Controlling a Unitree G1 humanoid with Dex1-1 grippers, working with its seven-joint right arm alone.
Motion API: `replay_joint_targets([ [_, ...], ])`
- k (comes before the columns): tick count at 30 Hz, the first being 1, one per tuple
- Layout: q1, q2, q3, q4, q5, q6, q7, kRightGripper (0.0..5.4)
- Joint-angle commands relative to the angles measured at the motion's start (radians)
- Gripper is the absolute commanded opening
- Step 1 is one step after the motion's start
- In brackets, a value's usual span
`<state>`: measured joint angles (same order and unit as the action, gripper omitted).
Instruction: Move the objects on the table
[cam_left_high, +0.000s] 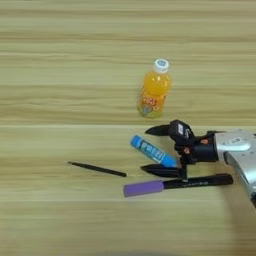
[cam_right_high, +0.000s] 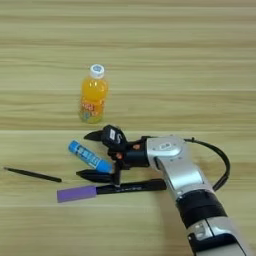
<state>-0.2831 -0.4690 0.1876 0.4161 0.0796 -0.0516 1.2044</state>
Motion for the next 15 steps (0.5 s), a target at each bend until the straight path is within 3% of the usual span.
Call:
replay_joint_targets([
  [1, -0.079, -0.026, -0.026, -0.027, -0.011, -0.004, -0.055, 5.39],
  [15, -0.070, -0.032, -0.053, -0.051, 0.005, 0.011, -0.052, 5.39],
])
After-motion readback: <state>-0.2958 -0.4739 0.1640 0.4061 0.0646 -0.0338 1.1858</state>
